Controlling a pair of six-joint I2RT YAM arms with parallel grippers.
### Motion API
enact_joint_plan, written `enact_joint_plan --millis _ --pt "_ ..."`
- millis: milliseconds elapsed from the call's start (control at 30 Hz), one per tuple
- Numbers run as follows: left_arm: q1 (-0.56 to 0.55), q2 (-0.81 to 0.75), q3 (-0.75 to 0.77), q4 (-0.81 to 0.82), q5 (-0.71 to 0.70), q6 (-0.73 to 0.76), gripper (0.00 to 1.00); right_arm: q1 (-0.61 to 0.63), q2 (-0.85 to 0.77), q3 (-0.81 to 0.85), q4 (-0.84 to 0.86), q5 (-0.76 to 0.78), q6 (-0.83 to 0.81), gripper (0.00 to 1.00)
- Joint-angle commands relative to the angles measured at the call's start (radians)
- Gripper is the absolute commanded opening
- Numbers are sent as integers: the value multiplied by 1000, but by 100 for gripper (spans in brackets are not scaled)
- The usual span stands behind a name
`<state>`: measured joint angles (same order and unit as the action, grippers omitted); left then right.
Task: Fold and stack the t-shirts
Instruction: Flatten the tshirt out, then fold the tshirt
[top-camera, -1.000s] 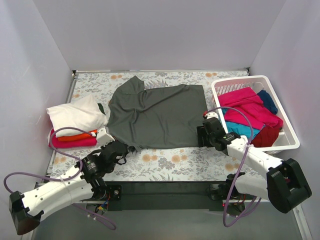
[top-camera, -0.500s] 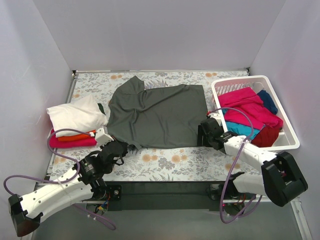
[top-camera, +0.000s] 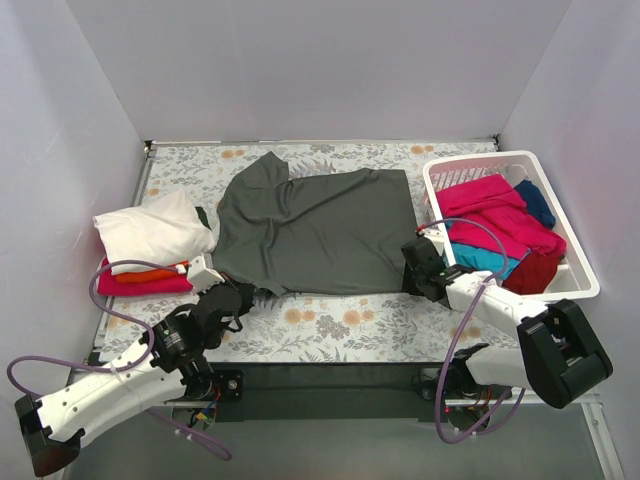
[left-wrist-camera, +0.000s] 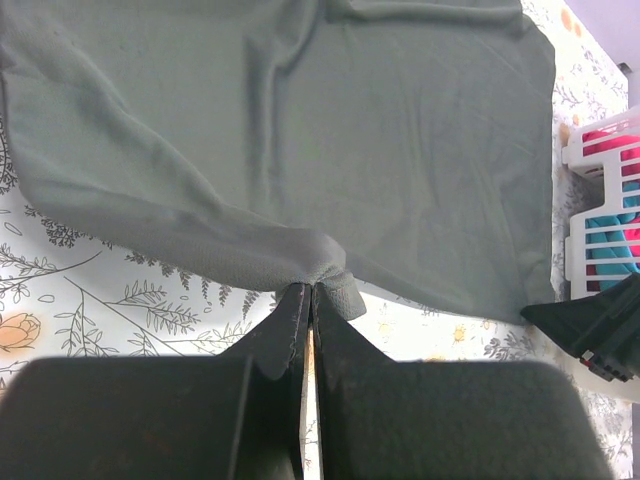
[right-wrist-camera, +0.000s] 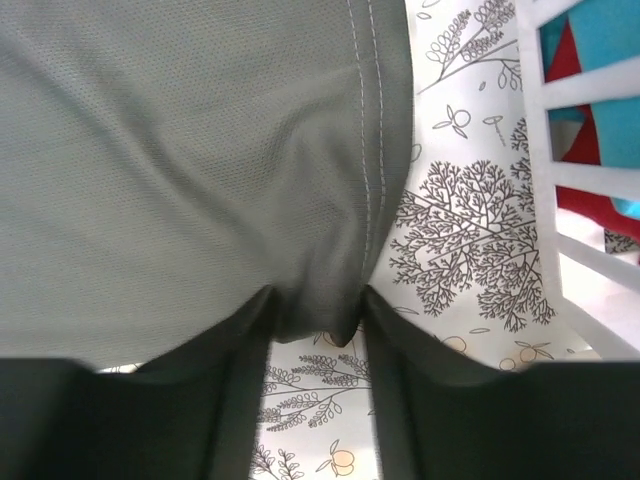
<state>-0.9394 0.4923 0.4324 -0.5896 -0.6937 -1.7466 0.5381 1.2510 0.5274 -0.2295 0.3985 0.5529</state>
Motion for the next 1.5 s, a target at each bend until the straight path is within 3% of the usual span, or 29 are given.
enact_joint_plan --millis 0,67,333,667,867,1067,1267,1467 --pt "-2 0 -6 19 -6 18 0 -1 -10 -41 -45 -32 28 28" --pt "-2 5 -1 17 11 21 0 0 -22 -46 -80 -33 28 19" --pt "-4 6 68 -84 51 29 0 45 -96 -32 -229 -67 42 1" --pt "-2 -14 68 -101 125 -2 0 155 -148 13 -398 -64 87 1" --pt "-2 20 92 -3 54 81 0 157 -148 52 -406 -33 55 1" --pt "-1 159 144 152 -19 228 0 154 -17 172 -400 22 -21 1" --pt "56 239 155 307 6 344 0 129 73 264 -378 20 -97 1" --pt "198 290 155 391 118 412 0 86 126 339 -373 16 -151 1"
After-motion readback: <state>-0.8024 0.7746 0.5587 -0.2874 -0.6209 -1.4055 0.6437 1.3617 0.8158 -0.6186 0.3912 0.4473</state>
